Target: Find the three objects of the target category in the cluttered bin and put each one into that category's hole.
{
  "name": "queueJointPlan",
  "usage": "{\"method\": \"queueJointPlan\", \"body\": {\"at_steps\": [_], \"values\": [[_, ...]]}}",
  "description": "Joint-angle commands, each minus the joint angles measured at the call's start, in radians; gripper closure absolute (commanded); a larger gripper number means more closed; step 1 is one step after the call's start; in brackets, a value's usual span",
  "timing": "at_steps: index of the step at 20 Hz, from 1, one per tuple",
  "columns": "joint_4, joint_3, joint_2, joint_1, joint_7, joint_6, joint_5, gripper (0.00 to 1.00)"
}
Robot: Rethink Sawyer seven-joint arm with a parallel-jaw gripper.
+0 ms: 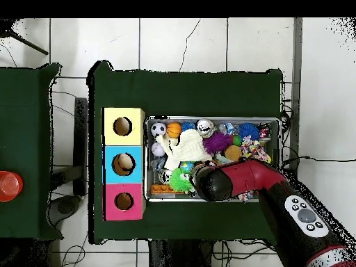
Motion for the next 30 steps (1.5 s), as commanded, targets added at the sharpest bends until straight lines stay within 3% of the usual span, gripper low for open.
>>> {"method": "queueJointPlan", "body": {"at_steps": [1, 7, 20, 30], "values": [[0.007, -0.003, 0.013, -0.006, -0.005, -0.009, -0.024, 0.0], [-0.037, -0.008, 0.087, -0.009, -0.002, -0.087, -0.076, 0.0], [-0.087, -0.008, 0.124, -0.004, -0.018, -0.135, -0.106, 0.0], [-0.133, 0.041, 0.128, -0.027, -0.175, -0.015, -0.085, 0.0]]}}
